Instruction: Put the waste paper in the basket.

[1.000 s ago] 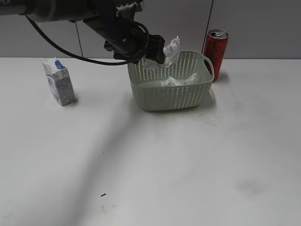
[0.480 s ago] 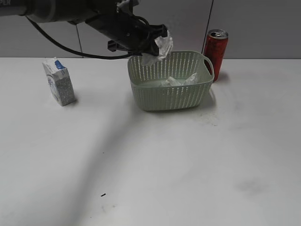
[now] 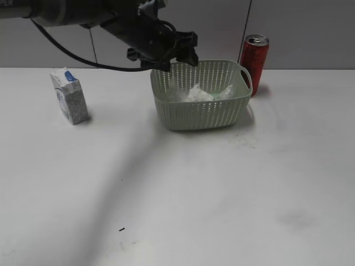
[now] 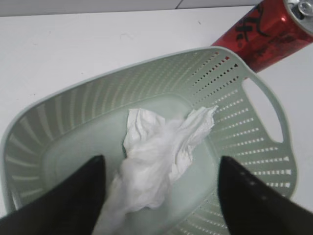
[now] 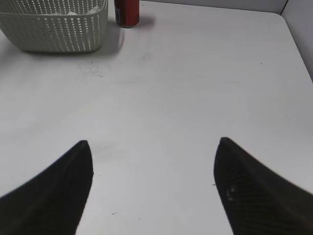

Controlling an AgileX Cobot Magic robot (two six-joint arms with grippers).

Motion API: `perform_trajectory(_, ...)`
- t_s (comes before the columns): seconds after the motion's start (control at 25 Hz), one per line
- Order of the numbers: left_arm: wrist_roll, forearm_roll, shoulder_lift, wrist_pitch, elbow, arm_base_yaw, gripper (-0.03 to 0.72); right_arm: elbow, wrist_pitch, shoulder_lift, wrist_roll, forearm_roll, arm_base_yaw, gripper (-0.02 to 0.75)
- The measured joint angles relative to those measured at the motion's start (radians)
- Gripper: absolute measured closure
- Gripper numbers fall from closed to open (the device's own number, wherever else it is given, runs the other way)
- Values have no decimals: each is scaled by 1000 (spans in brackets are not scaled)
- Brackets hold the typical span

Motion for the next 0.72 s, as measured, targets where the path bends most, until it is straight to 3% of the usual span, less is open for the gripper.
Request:
perform_trajectory(0.16, 1, -2, 0, 0, 0, 0, 34, 0, 0, 0, 0, 0, 0, 152)
perform_trajectory(0.44, 3, 26, -50, 52, 0, 18, 43, 0, 0, 0, 0, 0, 0, 152)
perform_trajectory(0.72, -1, 260, -242, 280, -3, 173, 78, 0, 0, 0, 0, 0, 0, 152)
